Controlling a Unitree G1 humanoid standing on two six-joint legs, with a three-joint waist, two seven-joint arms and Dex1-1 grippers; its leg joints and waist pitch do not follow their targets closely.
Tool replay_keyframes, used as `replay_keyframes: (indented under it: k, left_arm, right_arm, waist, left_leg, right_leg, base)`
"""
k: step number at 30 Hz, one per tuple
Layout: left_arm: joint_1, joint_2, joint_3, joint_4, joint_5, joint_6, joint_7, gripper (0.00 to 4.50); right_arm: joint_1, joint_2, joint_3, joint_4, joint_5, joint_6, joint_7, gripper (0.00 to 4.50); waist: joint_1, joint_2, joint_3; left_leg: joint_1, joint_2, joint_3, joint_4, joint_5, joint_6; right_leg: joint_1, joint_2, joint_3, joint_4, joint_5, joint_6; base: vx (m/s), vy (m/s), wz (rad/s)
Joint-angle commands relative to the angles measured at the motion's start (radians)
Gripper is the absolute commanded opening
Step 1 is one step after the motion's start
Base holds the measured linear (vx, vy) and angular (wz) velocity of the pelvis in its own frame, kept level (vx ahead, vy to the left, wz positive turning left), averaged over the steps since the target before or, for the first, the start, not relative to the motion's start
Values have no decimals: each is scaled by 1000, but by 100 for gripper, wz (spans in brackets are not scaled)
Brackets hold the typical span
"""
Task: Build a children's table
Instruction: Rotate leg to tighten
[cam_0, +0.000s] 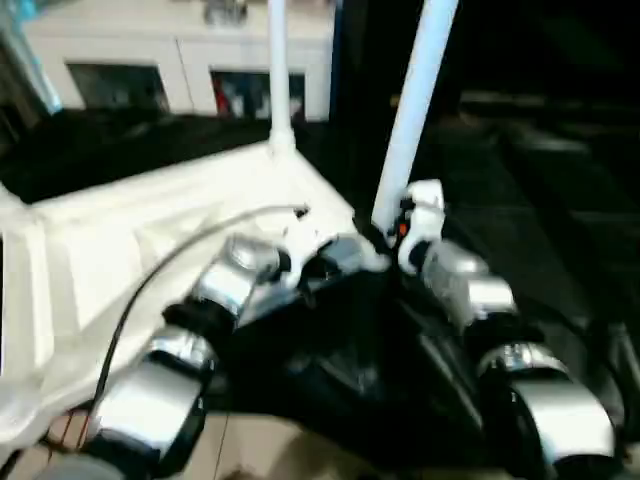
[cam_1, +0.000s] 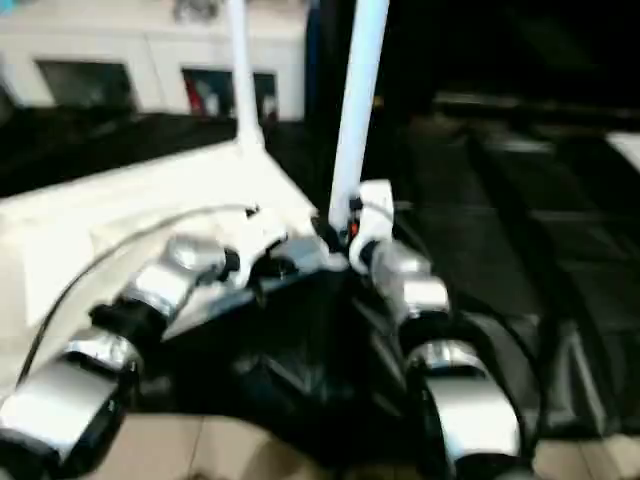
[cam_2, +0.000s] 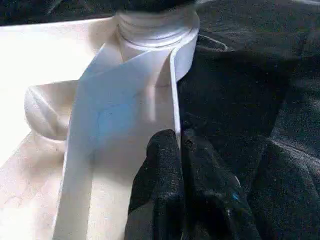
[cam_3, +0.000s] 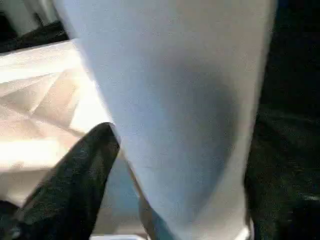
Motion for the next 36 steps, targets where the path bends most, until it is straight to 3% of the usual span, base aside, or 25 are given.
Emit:
replay_keyframes:
  k: [1, 2, 3, 4, 6, 10, 13, 14, 15, 16, 18, 20, 21, 25, 30, 32, 36]
  left_arm:
    - [-11, -3, -25, -74, -18, -61, -66, 0]
    - [-9, 2, -27, -79, -19, -65, -74, 0]
    - [-3, 10, -31, -87, -22, -74, -92, 0]
    - [5, 21, -33, -102, -27, -72, -115, 0]
    - [21, 41, -37, -126, -38, -91, -167, 0]
    - [63, 99, -58, -192, -51, -114, -277, 0]
    - [91, 140, -73, -224, -52, -150, -337, 0]
    - [98, 148, -74, -232, -55, -149, -350, 0]
    - [99, 150, -75, -234, -56, -150, -353, 0]
    - [111, 164, -77, -248, -59, -156, -374, 0]
    - [125, 180, -75, -265, -61, -159, -388, 0]
    - [131, 188, -74, -275, -64, -154, -397, 0]
    - [134, 192, -74, -281, -67, -151, -401, 0]
    - [145, 205, -74, -298, -76, -150, -416, 0]
    - [156, 210, -73, -308, -78, -144, -429, 0]
    - [158, 211, -73, -311, -77, -142, -430, 0]
    - [159, 206, -67, -313, -81, -112, -408, 0]
  right_arm:
    - [56, -5, 113, -56, -25, 52, 131, 413]
    - [64, -15, 120, -71, -28, 53, 143, 413]
    - [76, -32, 132, -95, -32, 52, 164, 413]
    - [95, -61, 148, -134, -36, 53, 199, 413]
    - [121, -103, 165, -185, -42, 57, 258, 413]
    - [187, -218, 214, -332, -33, 97, 410, 413]
    - [222, -284, 256, -406, -32, 118, 494, 413]
    - [225, -291, 260, -410, -35, 119, 501, 413]
    - [226, -293, 261, -412, -36, 119, 502, 413]
    - [232, -302, 266, -423, -35, 128, 517, 413]
    - [235, -307, 266, -436, -28, 140, 531, 413]
    - [237, -306, 265, -446, -21, 150, 534, 413]
    - [238, -307, 266, -452, -17, 155, 538, 397]
    - [246, -312, 274, -477, -1, 176, 552, 367]
    - [253, -310, 280, -479, -2, 180, 562, 335]
    - [258, -308, 281, -479, -3, 186, 561, 297]
    - [273, -292, 273, -479, 6, 198, 532, 286]
  waist:
    - [-2, 1, -67]
    - [2, -2, -68]
    - [4, 4, -70]
    - [6, 1, -73]
    - [11, 4, -74]
    - [19, 14, -84]
    - [23, 12, -92]
    - [24, 9, -94]
    - [25, 10, -92]
    - [25, 10, -87]
    - [25, 7, -80]
    - [24, 12, -76]
    - [23, 8, -76]
    - [24, 8, -78]
    - [25, 6, -83]
    - [25, 7, -84]
    - [25, 7, -84]
  left_leg:
    - [8, 54, -7, -78, -274, 63]
    - [4, 46, -2, -77, -272, 68]
    - [4, 46, -1, -77, -257, 71]
    - [-3, 47, 1, -79, -211, 78]
    - [-6, 49, 4, -79, -172, 90]
    - [-12, 64, 5, -73, -84, 107]
    - [-12, 65, 8, -59, -13, 153]
    - [-18, 63, 7, -55, 10, 168]
    - [-20, 63, 7, -54, 10, 172]
    - [-20, 63, 9, -56, -31, 168]
    - [-17, 64, 11, -64, -110, 122]
    - [-12, 64, 12, -67, -156, 88]
    - [-10, 64, 12, -68, -167, 73]
    - [-13, 65, 10, -69, -154, 63]
    - [-18, 61, 12, -63, -102, 74]
    - [-18, 61, 12, -62, -90, 80]
    - [-18, 60, 13, -61, -94, 79]
  right_leg:
    - [45, -79, 70, -104, -408, -126]
    - [52, -80, 72, -110, -447, -119]
    - [53, -82, 74, -111, -448, -118]
    - [59, -82, 74, -110, -421, -116]
    - [61, -80, 74, -106, -374, -120]
    - [67, -75, 74, -71, -143, -190]
    - [65, -74, 76, -46, 39, -248]
    - [69, -75, 77, -37, 85, -262]
    - [67, -76, 77, -38, 86, -265]
    - [66, -79, 75, -47, 24, -260]
    - [67, -80, 75, -66, -135, -223]
    - [63, -79, 75, -78, -238, -191]
    - [62, -78, 75, -81, -270, -176]
    - [64, -78, 77, -77, -265, -162]
    - [67, -76, 76, -66, -184, -177]
    - [67, -76, 76, -63, -161, -184]
    - [68, -75, 75, -65, -177, -180]
  base:
    - [0, 0, 0]
    - [50, -19, 9]
    - [50, -19, 9]
    - [0, 0, 0]
    - [0, 0, 0]
    - [13, 5, 1]
    - [0, 0, 0]
    - [0, 0, 0]
    - [0, 0, 0]
    - [0, 0, 0]
    - [0, 0, 0]
    - [0, 0, 0]
    - [0, 0, 0]
    - [0, 0, 0]
    - [0, 0, 0]
    - [0, 0, 0]
    - [0, 0, 0]
